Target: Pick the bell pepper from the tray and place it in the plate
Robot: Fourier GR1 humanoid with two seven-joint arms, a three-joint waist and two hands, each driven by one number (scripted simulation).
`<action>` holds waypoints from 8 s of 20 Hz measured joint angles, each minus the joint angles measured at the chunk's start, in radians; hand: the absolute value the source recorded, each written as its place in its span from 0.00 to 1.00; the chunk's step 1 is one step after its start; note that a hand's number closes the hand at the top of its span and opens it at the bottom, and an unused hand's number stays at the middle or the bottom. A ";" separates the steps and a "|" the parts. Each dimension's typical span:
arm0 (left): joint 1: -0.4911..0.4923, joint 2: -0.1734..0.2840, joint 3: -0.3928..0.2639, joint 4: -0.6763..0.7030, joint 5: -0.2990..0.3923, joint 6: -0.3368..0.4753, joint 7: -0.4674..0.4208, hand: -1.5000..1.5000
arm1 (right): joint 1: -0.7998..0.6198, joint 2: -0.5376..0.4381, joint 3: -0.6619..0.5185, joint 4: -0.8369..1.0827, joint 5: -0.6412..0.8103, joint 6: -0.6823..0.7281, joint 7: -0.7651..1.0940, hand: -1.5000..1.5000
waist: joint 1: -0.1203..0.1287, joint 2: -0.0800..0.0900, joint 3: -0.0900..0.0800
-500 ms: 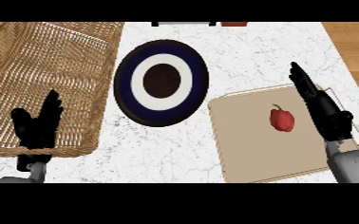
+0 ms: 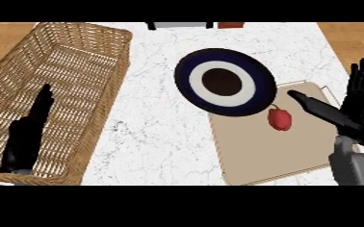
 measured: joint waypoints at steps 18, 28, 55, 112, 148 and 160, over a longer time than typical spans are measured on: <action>0.050 -0.022 0.025 0.005 -0.050 -0.129 -0.131 0.50 | 0.499 0.123 0.322 -0.369 0.316 -0.450 0.001 0.00 | 0.040 0.012 -0.004; 0.049 -0.038 0.048 0.004 -0.076 -0.157 -0.132 0.50 | 0.529 -0.153 0.304 -0.480 0.517 -0.322 0.630 0.00 | 0.059 0.018 -0.005; 0.042 -0.145 0.170 0.047 -0.195 -0.253 -0.133 0.50 | 0.142 -0.166 0.247 -0.097 0.525 0.267 0.928 0.00 | 0.047 0.012 0.001; -0.019 -0.260 0.206 -0.008 -0.333 -0.330 -0.090 0.50 | -0.638 -0.511 0.015 0.860 0.555 0.910 -0.476 1.00 | 0.157 0.052 0.009; 0.029 -0.259 0.269 0.016 -0.337 -0.328 -0.123 0.50 | -0.985 0.050 0.212 1.226 0.625 0.996 -0.248 0.00 | 0.078 0.023 0.002; 0.038 -0.268 0.269 0.001 -0.342 -0.329 -0.120 0.50 | -1.020 -0.001 -0.022 1.322 0.433 0.973 -0.152 0.00 | 0.083 0.027 0.002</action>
